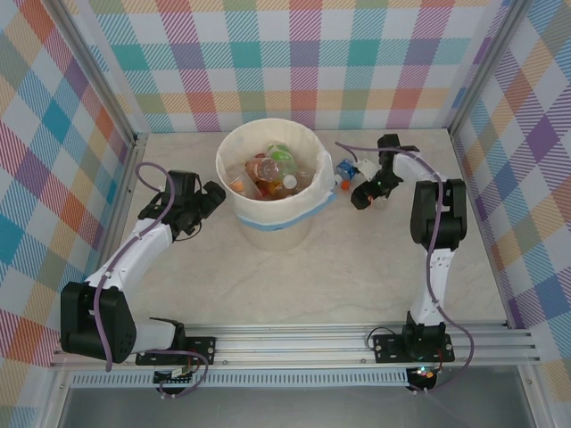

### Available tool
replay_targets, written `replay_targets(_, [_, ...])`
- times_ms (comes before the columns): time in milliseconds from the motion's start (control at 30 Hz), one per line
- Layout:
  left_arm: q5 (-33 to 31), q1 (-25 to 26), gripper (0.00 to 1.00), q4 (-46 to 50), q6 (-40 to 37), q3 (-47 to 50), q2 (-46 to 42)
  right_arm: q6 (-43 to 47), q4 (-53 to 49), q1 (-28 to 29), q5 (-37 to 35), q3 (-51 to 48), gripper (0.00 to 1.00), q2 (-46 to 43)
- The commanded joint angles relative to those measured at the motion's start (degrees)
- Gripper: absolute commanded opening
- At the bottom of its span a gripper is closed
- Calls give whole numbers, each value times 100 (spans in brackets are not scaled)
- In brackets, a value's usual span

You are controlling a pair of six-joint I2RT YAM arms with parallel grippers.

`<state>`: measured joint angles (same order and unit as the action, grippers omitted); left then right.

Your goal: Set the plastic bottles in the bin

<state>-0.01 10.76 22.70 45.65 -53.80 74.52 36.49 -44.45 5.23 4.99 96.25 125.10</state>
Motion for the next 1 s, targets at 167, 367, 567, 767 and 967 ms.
replay_targets(167, [217, 84, 100, -106, -15, 8, 102, -218, 874, 113, -394, -922, 80, -382])
replay_targets(367, [322, 84, 100, -177, -3, 7, 181, -632, 1287, 186, -327, -1627, 68, -912])
replay_targets(567, [447, 110, 100, -280, 46, 17, 219, -1090, 1724, 248, -351, -2312, 58, -1542])
replay_targets(767, [515, 154, 100, -319, 52, 19, 270, -1422, 2487, 276, -376, -3092, 52, -2284])
replay_targets(967, [546, 198, 100, -373, 90, 27, 310, -1735, 2704, 344, -167, -3589, 49, -3062])
